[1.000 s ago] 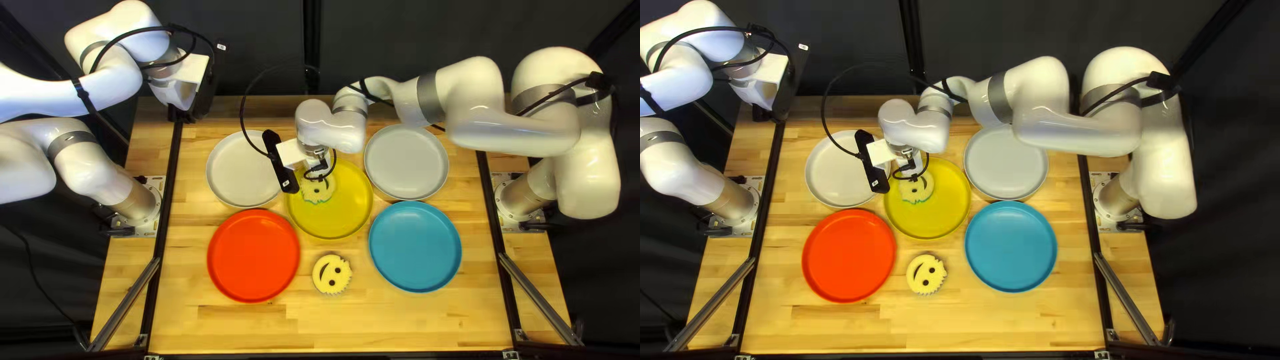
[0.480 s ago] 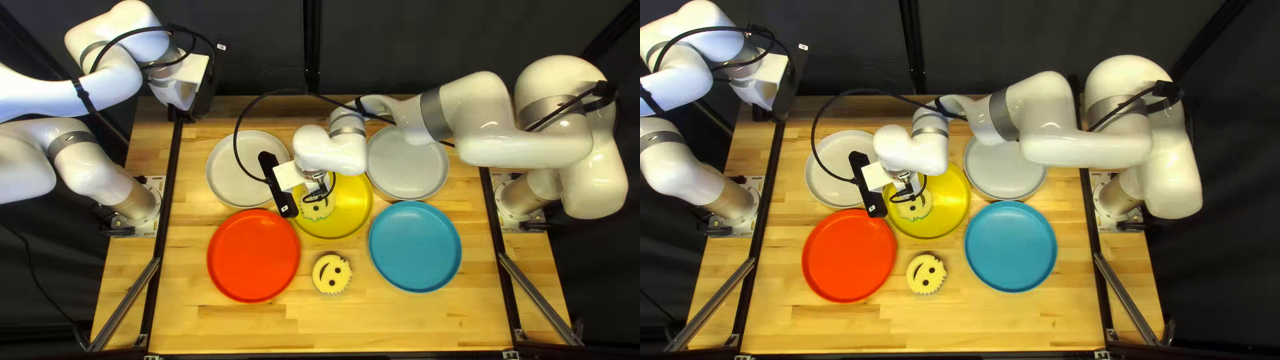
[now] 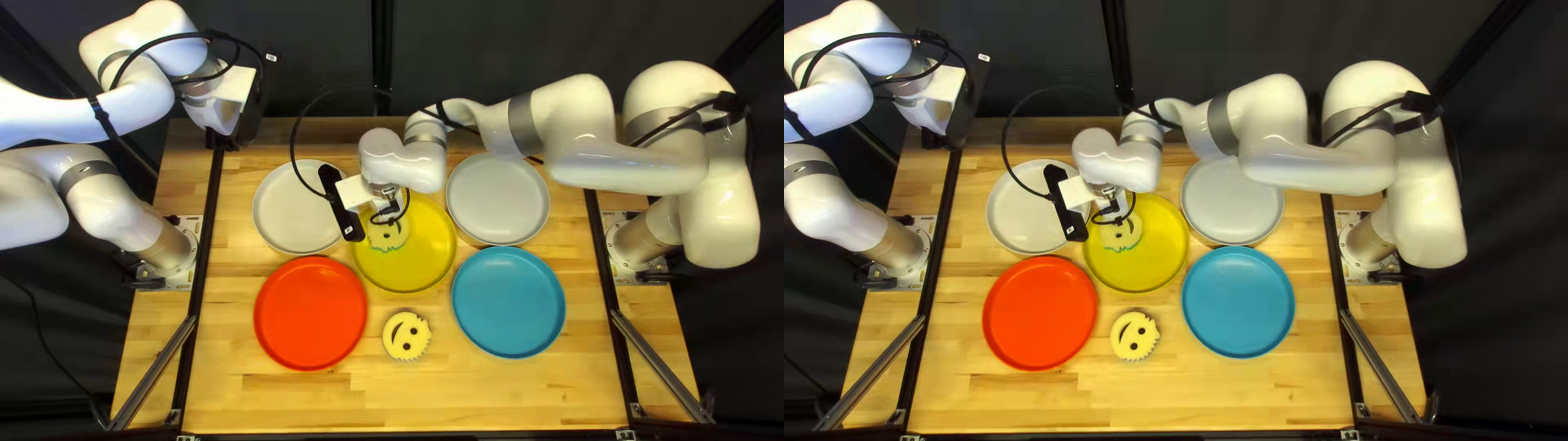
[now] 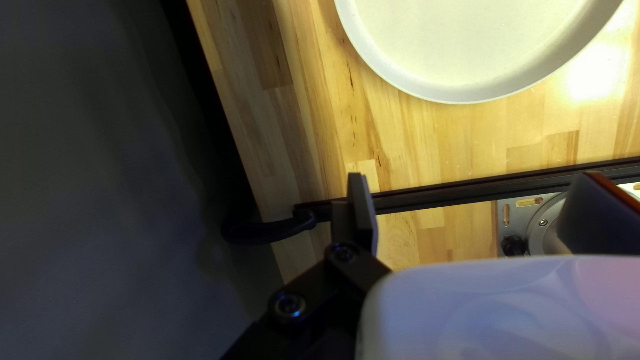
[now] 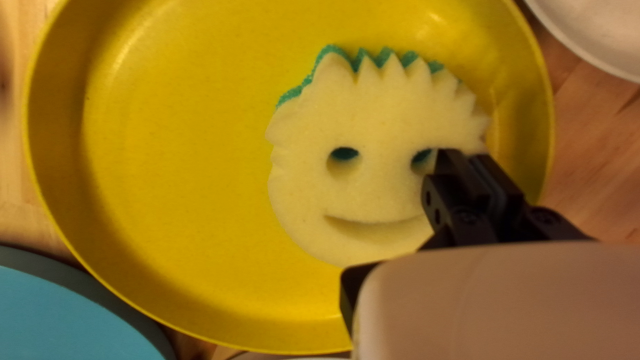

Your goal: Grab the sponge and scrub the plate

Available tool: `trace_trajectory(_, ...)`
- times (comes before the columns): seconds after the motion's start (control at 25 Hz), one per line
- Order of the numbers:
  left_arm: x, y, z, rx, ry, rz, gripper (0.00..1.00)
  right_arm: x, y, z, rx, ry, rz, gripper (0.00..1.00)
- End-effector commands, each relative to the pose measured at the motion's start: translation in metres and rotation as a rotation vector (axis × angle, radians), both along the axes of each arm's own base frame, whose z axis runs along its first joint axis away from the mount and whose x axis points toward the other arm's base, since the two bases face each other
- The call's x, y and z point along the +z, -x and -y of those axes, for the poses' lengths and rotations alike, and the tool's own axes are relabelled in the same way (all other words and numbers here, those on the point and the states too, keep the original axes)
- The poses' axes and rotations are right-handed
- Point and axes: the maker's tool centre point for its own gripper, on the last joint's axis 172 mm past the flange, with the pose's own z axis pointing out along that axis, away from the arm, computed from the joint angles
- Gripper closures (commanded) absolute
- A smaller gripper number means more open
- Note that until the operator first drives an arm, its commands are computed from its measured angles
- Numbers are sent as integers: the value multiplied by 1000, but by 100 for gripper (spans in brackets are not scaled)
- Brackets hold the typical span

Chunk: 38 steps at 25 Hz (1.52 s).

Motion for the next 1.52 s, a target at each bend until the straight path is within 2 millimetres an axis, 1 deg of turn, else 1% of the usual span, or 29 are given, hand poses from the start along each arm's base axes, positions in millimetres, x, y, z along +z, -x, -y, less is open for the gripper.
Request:
trace_trajectory(0.04,0,0,0,0,0,0,0,4,7,-3,-9,-3,3,100)
trace_trajectory(0.12,0,0,0,0,0,0,0,3,9,-12,-9,0,5,100)
trace_trajectory(0.16,0,0,0,0,0,0,0,3,9,-21,-5,4,6,100)
trace_trajectory(0.32,0,0,0,0,0,0,0,4,10,-41,8,17,7,100)
trace_trajectory(0.44,0,0,0,0,0,0,0,1,11,-62,23,29,9,100)
trace_trajectory(0.52,0,0,0,0,0,0,0,0,13,-72,33,37,10,100)
trace_trajectory(0.64,0,0,0,0,0,0,0,-2,15,-81,46,46,8,100)
trace_trajectory(0.8,0,0,0,0,0,0,0,-2,18,-82,55,51,6,100)
trace_trajectory(0.88,0,0,0,0,0,0,0,1,22,-73,50,55,6,100)
trace_trajectory(1.04,0,0,0,0,0,0,0,4,29,-45,38,59,10,100)
trace_trajectory(1.36,0,0,0,0,0,0,0,5,32,3,21,62,25,100)
trace_trajectory(1.44,0,0,0,0,0,0,0,5,35,12,15,61,27,100)
trace_trajectory(1.52,0,0,0,0,0,0,0,6,38,16,10,60,28,100)
